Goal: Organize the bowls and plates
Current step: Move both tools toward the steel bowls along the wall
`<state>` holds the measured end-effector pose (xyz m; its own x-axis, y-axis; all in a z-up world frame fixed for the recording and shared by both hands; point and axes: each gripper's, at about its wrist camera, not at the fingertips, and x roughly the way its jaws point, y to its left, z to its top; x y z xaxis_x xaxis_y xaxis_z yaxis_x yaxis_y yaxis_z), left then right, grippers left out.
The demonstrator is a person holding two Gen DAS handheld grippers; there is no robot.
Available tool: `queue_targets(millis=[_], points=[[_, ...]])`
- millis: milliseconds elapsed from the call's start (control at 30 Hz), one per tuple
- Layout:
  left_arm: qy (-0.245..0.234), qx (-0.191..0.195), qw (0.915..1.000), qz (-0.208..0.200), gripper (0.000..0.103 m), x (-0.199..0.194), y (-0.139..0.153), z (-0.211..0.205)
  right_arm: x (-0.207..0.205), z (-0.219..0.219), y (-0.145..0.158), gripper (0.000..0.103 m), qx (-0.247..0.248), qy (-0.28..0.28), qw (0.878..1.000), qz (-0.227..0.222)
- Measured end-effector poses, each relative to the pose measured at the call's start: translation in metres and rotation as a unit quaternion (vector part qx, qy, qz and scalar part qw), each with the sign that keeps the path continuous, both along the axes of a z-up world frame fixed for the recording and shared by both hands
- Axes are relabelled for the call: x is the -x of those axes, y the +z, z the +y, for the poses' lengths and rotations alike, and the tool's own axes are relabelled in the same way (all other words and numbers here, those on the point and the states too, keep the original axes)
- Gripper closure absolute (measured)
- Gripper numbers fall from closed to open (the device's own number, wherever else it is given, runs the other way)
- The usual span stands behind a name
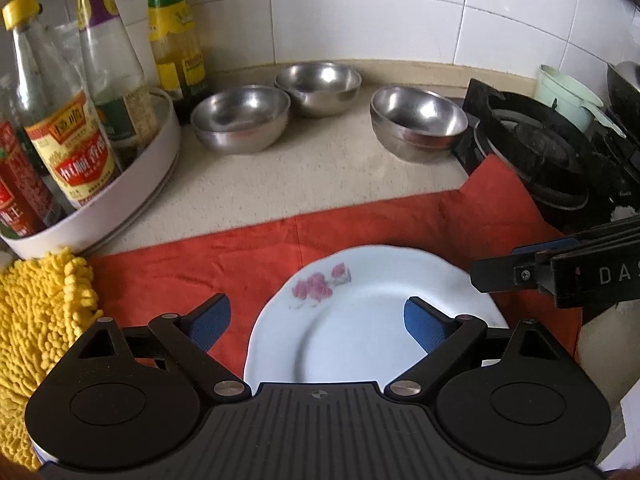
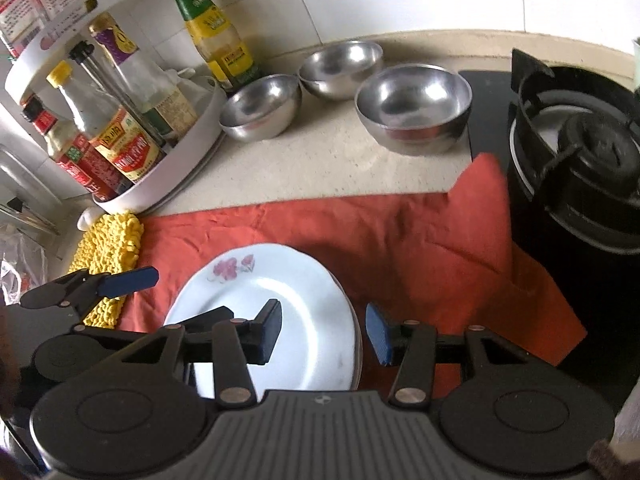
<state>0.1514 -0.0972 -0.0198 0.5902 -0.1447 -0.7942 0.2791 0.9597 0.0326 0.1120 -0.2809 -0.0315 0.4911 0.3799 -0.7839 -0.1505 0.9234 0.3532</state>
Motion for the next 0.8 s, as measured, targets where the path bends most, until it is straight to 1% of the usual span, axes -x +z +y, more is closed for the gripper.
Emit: queue_targets(millis=[200, 300, 500, 600, 700, 800], points=[[0.014, -0.012, 0.9995, -0.027, 0.005, -0.011, 0.011, -0.004, -0.007, -0.012, 0.007, 0.059, 0.004, 0.004, 1.0, -0.022], [0.013, -0.022, 0.999, -0.036, 0.004, -0.021, 0.018, -0.006, -0.015, -0.02, 0.01, 0.059, 0.007, -0.002, 0.999, -0.031], [0.001, -0.015, 0.9988, -0.046, 0.003, -0.052, 0.027, -0.001, -0.036, -0.029, 0.018, 0.059, 0.01, -0.027, 0.998, -0.048], [0.001, -0.012, 0.9989, -0.046, 0.003, -0.069, 0.029, 0.0, -0.047, -0.027, 0.025, 0.059, 0.003, -0.03, 0.998, -0.053], [0.006, -0.01, 0.9991, -0.04, 0.003, -0.088, 0.027, 0.006, -0.064, -0.019, 0.031, 0.059, 0.007, -0.029, 0.998, -0.063], [0.031, 0.003, 0.9992, -0.025, 0.003, -0.111, 0.019, 0.014, -0.087, -0.007, 0.034, 0.059, -0.005, -0.019, 0.998, -0.066]])
